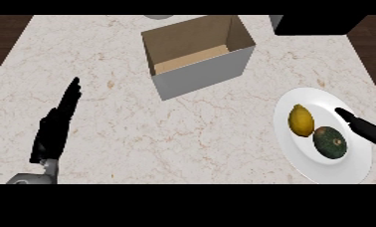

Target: Pick the squash from the plate and place it in the cardboard box

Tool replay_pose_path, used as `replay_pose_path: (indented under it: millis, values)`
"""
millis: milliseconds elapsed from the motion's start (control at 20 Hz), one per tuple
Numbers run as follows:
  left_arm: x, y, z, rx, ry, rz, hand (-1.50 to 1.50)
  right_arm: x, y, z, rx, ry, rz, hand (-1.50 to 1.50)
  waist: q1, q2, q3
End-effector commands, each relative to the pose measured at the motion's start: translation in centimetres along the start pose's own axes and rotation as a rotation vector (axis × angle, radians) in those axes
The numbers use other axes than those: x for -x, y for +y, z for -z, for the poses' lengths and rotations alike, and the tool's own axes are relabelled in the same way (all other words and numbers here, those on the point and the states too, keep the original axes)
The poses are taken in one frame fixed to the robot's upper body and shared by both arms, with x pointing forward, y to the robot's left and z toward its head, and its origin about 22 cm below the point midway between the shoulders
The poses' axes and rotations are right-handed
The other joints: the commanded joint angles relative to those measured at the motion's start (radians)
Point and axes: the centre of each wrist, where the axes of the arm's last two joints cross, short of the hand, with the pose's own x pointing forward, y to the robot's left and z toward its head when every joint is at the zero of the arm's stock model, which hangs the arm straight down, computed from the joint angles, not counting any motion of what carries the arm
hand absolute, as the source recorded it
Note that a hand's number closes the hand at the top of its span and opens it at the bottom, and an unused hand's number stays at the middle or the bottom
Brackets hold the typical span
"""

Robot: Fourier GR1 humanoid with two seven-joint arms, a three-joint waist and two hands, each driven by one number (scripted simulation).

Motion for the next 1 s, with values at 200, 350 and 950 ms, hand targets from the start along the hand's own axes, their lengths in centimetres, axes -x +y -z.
replay_pose_path:
  millis: [200,350,950]
  values:
    - [-0.4,0.0,0.2,-0.028,0.001,-0.009,0.00,-0.6,-7.0,-0.5,-0.241,0.016,-0.448,-1.50,-0.013,0.000,-0.004]
    - [-0.7,-0.3,-0.9,0.005,-0.008,-0.002,0.00,-3.1,-8.3,1.3,-0.355,0.102,-0.610,-1.50,0.001,-0.001,-0.005]
    - [-0.6,0.1,-0.9,0.007,-0.014,-0.009,0.00,-8.5,-2.3,-0.6,-0.763,0.396,-0.862,-1.50,0.014,0.002,-0.003]
